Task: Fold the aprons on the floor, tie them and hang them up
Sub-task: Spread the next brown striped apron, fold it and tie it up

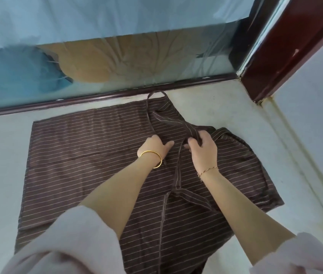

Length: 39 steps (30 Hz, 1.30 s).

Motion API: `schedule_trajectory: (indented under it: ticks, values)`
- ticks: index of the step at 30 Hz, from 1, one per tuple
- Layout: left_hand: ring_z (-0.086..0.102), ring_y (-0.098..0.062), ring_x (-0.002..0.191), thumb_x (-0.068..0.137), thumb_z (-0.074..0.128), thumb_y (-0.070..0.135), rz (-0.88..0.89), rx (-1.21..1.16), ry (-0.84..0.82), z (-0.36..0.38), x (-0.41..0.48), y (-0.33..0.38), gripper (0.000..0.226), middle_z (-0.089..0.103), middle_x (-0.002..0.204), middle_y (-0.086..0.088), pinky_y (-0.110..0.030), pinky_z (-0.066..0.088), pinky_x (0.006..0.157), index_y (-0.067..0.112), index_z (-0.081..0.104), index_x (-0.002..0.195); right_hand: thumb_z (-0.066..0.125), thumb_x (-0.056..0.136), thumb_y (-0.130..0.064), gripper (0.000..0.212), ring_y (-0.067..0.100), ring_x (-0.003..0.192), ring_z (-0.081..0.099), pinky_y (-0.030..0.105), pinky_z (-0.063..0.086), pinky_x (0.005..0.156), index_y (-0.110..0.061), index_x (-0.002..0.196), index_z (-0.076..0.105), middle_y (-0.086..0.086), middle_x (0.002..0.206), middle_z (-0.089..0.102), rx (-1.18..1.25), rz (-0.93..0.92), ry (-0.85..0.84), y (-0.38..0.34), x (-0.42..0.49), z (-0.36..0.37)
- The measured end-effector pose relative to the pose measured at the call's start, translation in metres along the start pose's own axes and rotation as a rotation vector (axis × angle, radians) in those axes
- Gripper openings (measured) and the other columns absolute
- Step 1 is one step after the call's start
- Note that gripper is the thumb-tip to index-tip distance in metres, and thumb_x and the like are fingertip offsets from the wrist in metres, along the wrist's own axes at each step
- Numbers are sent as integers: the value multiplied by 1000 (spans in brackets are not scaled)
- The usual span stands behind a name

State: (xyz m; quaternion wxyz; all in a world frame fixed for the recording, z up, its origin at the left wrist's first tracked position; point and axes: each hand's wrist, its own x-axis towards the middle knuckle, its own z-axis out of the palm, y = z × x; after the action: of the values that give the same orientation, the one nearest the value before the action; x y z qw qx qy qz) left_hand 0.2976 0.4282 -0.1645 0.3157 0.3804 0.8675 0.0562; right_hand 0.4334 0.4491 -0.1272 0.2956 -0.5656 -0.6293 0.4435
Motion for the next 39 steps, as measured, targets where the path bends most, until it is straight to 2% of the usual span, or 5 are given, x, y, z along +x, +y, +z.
schedule_trajectory:
  ticks: [11,17,21,28,39]
  values:
    - [48,-12,52,88,55,13,-336,-749,-27,-70,34,-20,21,62,81,-9,-21,40,40,-1,59,103,44,93,-18,13,17,67,54,24,42,55,-14,85,54,2,90,53,-605,-41,-386,20,8,7]
    - [58,-19,106,93,52,13,-314,-1374,680,-165,63,-86,54,50,126,-9,-24,57,75,11,29,142,49,93,-20,22,18,115,48,39,44,98,-20,109,65,-3,127,54,-710,-498,-681,10,2,26]
    - [46,-28,118,90,53,13,-371,-833,729,-141,40,-90,61,29,146,-16,-35,41,99,7,26,144,51,95,-18,53,17,137,32,38,33,112,-33,143,35,-6,152,31,-668,-577,-743,10,2,38]
    - [62,-27,94,81,66,49,-245,-401,-306,-61,-14,-36,79,59,115,-16,-36,55,80,2,33,135,48,91,0,30,17,88,59,26,47,70,-18,112,60,2,119,53,-491,13,78,30,9,-6]
    - [65,-16,67,79,68,1,-231,-937,-583,-55,-18,-35,41,64,92,-8,-29,59,62,18,52,112,46,92,3,50,16,127,47,31,45,101,-22,136,48,-7,148,36,-550,-7,-216,63,0,-9]
